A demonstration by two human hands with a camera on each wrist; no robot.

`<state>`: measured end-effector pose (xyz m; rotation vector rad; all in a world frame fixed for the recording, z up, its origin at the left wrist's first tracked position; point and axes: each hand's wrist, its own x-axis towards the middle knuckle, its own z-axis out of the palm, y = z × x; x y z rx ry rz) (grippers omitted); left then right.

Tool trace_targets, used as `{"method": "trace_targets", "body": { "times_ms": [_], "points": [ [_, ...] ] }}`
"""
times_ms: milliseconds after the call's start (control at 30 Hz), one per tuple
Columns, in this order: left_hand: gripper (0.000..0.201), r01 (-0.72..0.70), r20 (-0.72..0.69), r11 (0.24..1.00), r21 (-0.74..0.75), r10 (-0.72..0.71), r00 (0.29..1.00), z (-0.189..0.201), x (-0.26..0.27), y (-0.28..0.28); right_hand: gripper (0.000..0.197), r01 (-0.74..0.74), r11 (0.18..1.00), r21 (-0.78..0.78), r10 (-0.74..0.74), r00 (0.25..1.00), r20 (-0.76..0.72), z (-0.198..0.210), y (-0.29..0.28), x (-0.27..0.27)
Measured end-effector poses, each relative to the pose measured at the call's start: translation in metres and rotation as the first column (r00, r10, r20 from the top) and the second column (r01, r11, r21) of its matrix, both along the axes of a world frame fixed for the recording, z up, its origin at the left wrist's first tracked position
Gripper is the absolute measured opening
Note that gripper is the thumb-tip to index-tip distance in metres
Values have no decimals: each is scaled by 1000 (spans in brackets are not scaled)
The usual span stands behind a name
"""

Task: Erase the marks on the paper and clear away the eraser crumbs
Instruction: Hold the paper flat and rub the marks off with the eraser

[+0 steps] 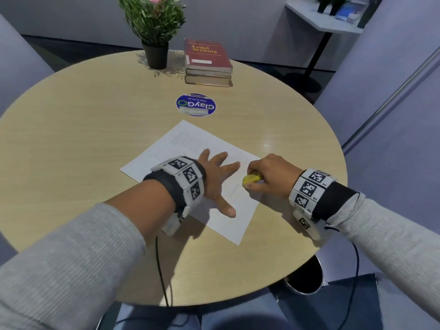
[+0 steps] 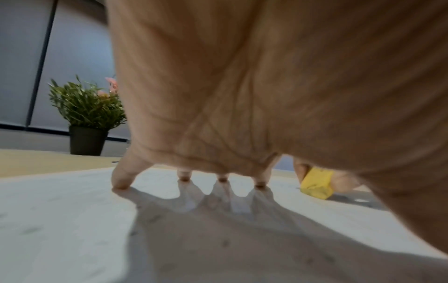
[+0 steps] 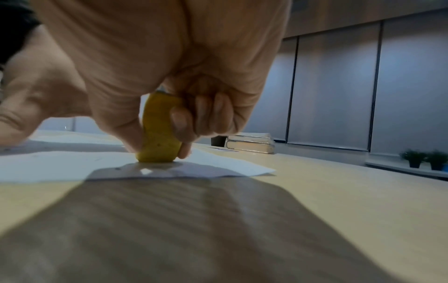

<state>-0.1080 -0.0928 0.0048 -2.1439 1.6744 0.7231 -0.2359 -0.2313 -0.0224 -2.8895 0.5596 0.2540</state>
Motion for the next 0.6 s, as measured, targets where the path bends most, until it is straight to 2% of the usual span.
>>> {"method": "trace_targets", "body": {
  "times_ms": [200, 367, 500, 600],
  "points": [
    [112, -10, 41, 999, 31, 9, 999, 8, -5, 9, 30, 6, 999, -39, -5, 1000, 10, 3, 9, 2],
    [108, 3, 36, 999, 45, -5, 999, 21, -10, 13, 33, -142, 989, 32, 143, 989, -43, 0, 49, -3],
    [110, -20, 19, 999, 44, 19, 1000, 18, -10, 14, 29, 33, 999, -25, -33, 999, 13, 11, 13, 6],
    [109, -11, 31, 998, 67, 9, 999, 19, -10, 13, 30, -37, 999, -9, 37, 999, -5, 6, 32, 3]
  ]
}}
